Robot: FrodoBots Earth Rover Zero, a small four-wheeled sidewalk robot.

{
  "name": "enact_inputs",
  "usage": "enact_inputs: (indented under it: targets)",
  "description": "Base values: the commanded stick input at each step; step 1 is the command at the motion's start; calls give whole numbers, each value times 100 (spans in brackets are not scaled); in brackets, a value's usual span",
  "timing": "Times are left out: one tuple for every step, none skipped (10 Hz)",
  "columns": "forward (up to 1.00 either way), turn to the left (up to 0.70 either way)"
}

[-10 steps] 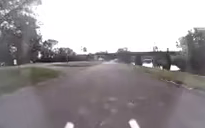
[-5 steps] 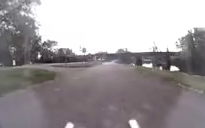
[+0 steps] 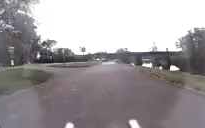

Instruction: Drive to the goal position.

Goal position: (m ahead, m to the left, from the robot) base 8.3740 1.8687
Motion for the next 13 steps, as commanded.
enact_inputs:
  targets:
    - [70, 0]
    - [70, 0]
    - [70, 0]
    - [70, 0]
    - [70, 0]
    - [70, 0]
    - [70, 0]
    - [70, 0]
    - [70, 0]
    - [70, 0]
    - [70, 0]
    - [70, 0]
    - [70, 0]
